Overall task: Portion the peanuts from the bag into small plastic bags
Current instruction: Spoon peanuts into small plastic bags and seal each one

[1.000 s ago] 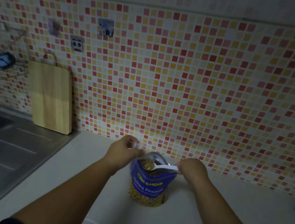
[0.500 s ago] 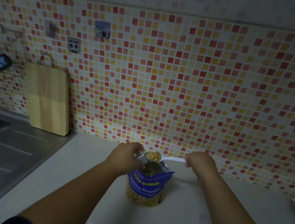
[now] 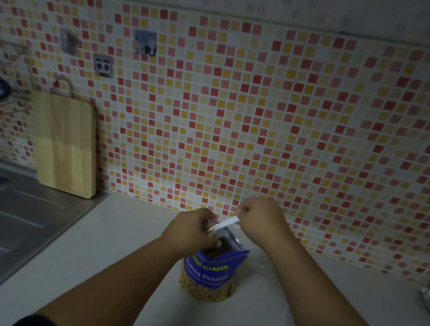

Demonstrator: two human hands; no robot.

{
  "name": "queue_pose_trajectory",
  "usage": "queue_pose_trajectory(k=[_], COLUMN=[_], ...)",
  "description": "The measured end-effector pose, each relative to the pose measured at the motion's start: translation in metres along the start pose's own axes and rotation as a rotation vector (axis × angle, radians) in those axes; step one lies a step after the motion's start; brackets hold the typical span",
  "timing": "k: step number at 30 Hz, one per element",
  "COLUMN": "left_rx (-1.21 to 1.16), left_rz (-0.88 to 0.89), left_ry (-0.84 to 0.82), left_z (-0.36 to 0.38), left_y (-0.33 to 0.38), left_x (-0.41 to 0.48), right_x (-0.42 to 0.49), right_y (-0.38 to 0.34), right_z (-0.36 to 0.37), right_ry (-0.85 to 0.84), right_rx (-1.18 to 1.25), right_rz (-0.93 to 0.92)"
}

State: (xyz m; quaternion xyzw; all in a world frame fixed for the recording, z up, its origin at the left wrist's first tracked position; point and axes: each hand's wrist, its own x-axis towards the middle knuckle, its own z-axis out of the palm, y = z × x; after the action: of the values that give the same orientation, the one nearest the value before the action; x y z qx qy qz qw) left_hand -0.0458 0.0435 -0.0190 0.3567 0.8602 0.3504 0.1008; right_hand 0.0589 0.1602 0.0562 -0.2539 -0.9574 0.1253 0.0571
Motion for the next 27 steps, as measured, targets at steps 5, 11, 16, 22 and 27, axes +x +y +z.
queue_pose_trajectory(k=[5, 11, 16, 22, 27], left_rx=[-0.202, -0.39, -0.479, -0.397, -0.374], left_rz=[-0.04, -0.104, -0.15, -0.2, -0.22], left_ry=[0.117, 0.14, 0.171, 0.129, 0.07], left_z=[0.0, -0.004, -0.011, -0.016, -0.014], left_y=[-0.001, -0.006, -0.009, -0.015, -0.014], left_x=[0.001, -0.002, -0.002, -0.005, -0.009], right_x=[-0.013, -0.014, 0.0, 0.001, 0.001], right_y=[-0.034, -0.028, -0.002, -0.003, -0.01], right_z=[-0.023, -0.04, -0.025, 0.044, 0.072], right_ry=[0.249, 0.368, 0.308, -0.024, -0.122], right_rx=[-0.191, -0.183, -0.057, -0.235, -0.12], right_rz=[-0.312, -0.301, 0.064, -0.076, 0.056])
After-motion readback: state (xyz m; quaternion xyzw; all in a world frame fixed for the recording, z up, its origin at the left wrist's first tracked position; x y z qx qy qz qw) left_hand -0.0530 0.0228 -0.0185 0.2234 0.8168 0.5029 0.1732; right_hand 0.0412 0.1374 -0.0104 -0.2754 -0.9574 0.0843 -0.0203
